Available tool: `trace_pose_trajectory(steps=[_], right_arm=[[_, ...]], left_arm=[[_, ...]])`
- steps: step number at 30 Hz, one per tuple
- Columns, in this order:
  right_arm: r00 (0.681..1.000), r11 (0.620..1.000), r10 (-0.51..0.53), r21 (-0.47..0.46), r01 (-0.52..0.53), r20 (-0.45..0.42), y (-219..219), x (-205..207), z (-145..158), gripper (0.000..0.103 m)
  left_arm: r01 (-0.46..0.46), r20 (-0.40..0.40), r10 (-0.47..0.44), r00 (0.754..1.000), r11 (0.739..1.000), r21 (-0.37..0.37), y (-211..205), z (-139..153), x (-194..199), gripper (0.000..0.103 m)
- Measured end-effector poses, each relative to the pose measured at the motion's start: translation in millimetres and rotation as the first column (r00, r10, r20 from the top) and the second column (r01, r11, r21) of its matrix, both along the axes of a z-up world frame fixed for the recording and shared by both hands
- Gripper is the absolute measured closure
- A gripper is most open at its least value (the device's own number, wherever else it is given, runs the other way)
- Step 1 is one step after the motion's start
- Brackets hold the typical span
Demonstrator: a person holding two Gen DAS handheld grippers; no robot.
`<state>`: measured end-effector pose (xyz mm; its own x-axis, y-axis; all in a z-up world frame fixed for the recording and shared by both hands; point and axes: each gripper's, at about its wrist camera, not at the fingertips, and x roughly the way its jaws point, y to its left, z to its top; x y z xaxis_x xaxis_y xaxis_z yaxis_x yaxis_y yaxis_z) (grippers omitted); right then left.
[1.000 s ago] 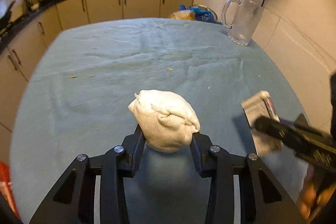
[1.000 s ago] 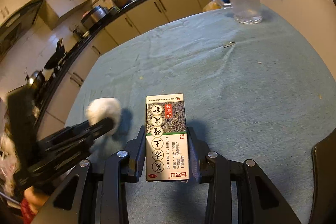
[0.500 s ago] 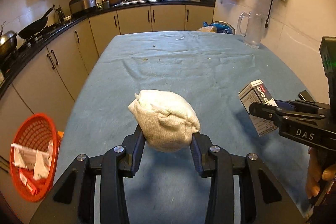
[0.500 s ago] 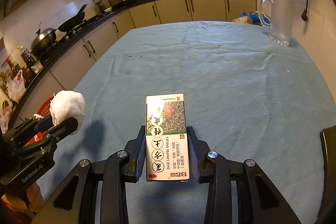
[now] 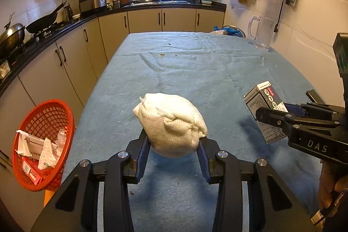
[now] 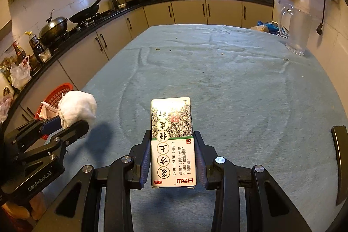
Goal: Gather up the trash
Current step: 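Carry cloth bundle and medicine box to the red basket with both tools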
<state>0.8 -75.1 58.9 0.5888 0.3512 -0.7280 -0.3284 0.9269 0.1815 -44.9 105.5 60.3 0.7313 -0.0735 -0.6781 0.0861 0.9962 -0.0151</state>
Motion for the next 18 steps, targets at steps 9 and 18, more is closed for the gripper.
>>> trace_pose_trajectory(steps=[9, 18], right_arm=[[0.999, 0.999, 0.036, -0.038, -0.036, 0.023, 26.8, -5.4, 8.4, 0.064], [0.989, 0.989, 0.141, -0.04, -0.14, 0.032, 79.7, -6.7, 25.5, 0.064]], left_arm=[[-0.037, 0.026, 0.038, 0.999, 0.999, -0.027, 22.9, 4.8, -15.9, 0.064], [-0.159, 0.074, 0.163, 0.984, 0.985, -0.064, 91.5, 23.6, -40.3, 0.064]])
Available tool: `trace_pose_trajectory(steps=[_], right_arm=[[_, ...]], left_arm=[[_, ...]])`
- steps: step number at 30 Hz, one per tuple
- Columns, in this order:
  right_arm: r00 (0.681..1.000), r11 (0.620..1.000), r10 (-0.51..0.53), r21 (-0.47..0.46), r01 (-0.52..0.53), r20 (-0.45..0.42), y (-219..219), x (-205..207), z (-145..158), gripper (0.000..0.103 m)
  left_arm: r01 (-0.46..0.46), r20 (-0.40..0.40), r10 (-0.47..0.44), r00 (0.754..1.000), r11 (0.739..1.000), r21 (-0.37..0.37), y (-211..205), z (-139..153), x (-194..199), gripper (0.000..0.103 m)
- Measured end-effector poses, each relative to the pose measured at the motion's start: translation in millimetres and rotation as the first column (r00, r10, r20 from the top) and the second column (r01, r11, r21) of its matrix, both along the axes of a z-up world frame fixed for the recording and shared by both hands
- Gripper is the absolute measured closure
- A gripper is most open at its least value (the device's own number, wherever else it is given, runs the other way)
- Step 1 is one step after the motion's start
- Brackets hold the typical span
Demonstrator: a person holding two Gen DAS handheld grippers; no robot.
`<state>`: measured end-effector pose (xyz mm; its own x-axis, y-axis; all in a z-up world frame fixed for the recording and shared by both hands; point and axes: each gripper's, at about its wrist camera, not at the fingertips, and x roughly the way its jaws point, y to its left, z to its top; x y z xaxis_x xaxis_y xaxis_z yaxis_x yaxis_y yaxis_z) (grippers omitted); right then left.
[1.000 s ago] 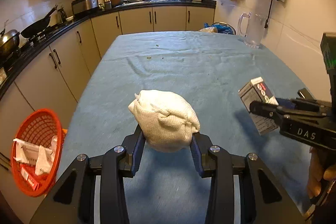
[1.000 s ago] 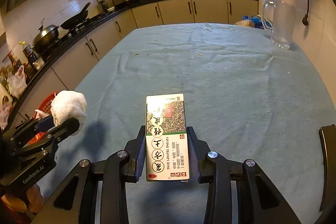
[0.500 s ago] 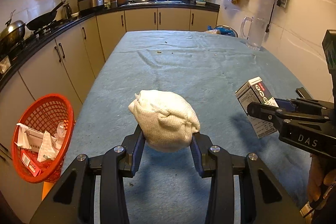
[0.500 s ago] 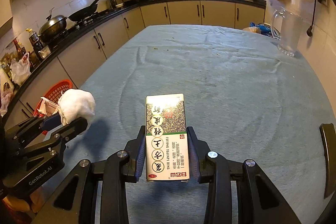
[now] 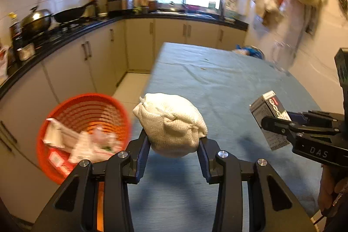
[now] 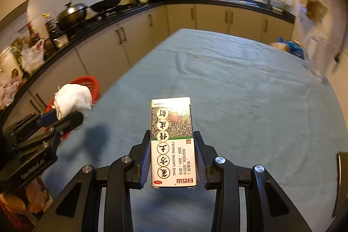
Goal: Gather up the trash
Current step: 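Carry cloth bundle and medicine box to the red basket with both tools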
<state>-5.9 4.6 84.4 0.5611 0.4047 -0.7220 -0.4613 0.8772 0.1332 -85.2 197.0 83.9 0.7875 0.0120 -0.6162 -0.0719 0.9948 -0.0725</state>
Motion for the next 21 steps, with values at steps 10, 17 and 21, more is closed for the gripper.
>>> trace_pose_trajectory(steps=[10, 17, 21], right_arm=[[0.979, 0.977, 0.202, 0.073, -0.2, -0.021, 89.5, -5.2, 20.5, 0.064], [0.952, 0.949, 0.298, 0.131, -0.288, -0.065, 148.6, 1.0, 22.7, 0.064], [0.938, 0.938, 0.327, 0.157, -0.309, -0.113, 177.9, 13.5, 15.1, 0.064]], left_arm=[[-0.235, 0.019, 0.236, 0.972, 0.972, -0.03, 113.2, 6.7, -41.8, 0.064], [-0.302, 0.003, 0.303, 0.953, 0.952, -0.056, 156.2, 1.4, -53.7, 0.064], [-0.29, -0.01, 0.29, 0.957, 0.955, -0.061, 158.4, -4.9, -46.8, 0.064]])
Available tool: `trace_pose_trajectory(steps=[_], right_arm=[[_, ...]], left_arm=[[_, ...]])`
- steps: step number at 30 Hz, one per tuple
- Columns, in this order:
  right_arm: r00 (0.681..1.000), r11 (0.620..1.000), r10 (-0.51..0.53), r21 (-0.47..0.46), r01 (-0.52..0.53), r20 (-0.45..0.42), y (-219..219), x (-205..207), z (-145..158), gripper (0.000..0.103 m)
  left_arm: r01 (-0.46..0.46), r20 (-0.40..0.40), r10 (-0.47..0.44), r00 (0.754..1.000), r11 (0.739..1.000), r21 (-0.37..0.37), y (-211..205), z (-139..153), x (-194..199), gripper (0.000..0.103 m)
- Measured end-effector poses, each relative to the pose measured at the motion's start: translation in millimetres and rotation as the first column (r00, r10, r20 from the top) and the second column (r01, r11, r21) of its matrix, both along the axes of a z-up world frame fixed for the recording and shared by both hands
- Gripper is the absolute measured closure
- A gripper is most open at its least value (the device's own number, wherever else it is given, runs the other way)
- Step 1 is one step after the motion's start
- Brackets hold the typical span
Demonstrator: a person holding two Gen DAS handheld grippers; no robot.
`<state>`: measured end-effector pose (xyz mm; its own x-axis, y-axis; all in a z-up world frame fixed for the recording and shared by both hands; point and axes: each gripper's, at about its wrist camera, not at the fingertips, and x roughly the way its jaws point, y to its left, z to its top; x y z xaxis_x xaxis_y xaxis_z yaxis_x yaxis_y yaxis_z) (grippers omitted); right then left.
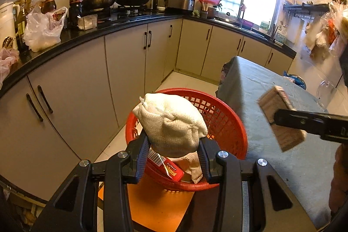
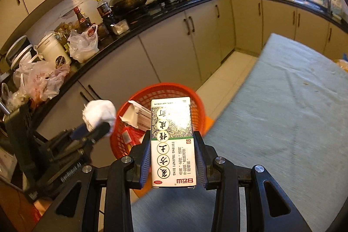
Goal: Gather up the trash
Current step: 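Carry cloth bundle and medicine box to the red basket with both tools, then open both tools to drop cloth bundle and medicine box into the basket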
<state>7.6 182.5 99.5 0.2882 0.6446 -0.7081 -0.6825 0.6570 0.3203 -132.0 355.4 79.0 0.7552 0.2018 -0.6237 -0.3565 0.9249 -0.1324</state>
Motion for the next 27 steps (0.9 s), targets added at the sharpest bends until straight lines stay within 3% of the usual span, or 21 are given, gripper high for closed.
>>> trace_pose_trajectory(steps=[12, 27], right_arm=[[0.993, 1.0, 0.005, 0.002, -0.005, -0.121, 43.7, 38.9, -34.9, 0.064], [0.989, 0.998, -0.023, -0.06, 0.014, -0.145, 67.3, 61.7, -64.3, 0.061]], left_arm=[[0.059, -0.057, -0.059, 0.997, 0.998, -0.01, -6.0, -26.3, 31.5, 0.064], [0.064, -0.088, -0.065, 0.994, 0.998, -0.014, -4.7, -42.8, 38.9, 0.062]])
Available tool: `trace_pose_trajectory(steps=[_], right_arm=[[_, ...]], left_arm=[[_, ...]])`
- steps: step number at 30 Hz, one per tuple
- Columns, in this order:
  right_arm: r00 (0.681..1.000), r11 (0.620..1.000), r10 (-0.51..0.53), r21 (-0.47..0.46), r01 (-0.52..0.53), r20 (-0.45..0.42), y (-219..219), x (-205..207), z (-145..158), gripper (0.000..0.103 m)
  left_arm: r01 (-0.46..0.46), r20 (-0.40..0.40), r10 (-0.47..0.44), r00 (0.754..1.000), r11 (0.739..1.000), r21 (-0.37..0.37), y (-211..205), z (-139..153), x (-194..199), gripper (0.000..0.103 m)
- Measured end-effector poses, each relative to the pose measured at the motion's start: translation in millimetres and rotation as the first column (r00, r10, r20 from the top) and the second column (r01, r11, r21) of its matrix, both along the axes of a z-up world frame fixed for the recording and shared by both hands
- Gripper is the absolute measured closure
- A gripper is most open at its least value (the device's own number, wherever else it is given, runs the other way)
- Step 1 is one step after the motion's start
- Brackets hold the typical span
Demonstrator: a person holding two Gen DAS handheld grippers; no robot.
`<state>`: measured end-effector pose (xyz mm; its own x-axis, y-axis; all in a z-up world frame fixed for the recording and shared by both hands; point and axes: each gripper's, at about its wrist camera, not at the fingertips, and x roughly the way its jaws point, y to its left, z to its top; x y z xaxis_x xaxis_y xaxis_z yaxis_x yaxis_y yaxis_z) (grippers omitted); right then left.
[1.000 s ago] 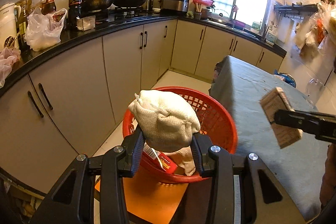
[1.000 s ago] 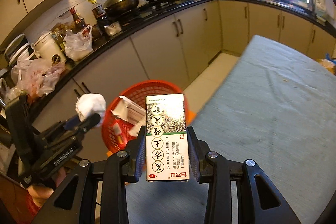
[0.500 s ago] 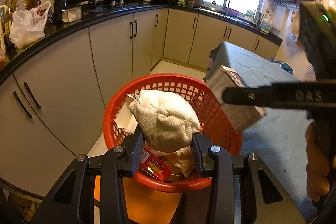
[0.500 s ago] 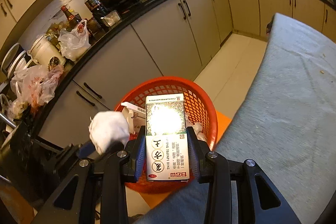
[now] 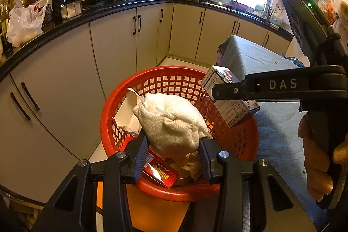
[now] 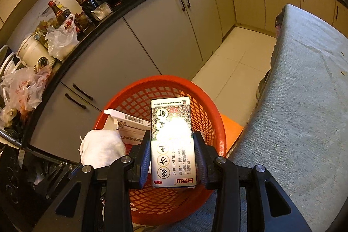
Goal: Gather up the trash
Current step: 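Open both tools to drop cloth bundle and medicine box into the basket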
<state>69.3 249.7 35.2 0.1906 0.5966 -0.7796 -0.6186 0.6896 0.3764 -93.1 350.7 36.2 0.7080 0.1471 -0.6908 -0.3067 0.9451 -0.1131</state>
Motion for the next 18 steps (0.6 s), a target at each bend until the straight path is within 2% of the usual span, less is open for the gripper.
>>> trace_pose_trajectory(steps=[2, 8, 13, 18], right_arm=[[1.0, 1.0, -0.002, 0.006, 0.002, -0.005, -0.6, 0.0, 0.2, 0.056], [1.0, 1.0, -0.005, 0.016, 0.005, 0.003, -4.1, -1.3, 4.4, 0.055], [1.0, 0.999, -0.017, 0.034, 0.016, 0.018, -13.8, -3.6, 14.0, 0.055], [0.999, 0.998, -0.037, 0.056, 0.034, 0.04, -27.6, -7.7, 26.6, 0.052]], left_arm=[[0.002, 0.0, -0.002, 1.0, 1.0, 0.0, -0.4, -0.1, 0.1, 0.061], [-0.002, 0.003, 0.002, 1.0, 1.0, 0.007, -3.1, 0.8, -0.6, 0.057], [-0.014, 0.023, 0.014, 1.0, 1.0, 0.019, -4.6, 6.0, -2.9, 0.039], [-0.016, 0.032, 0.015, 0.999, 1.0, 0.026, -8.9, 10.8, -3.5, 0.035]])
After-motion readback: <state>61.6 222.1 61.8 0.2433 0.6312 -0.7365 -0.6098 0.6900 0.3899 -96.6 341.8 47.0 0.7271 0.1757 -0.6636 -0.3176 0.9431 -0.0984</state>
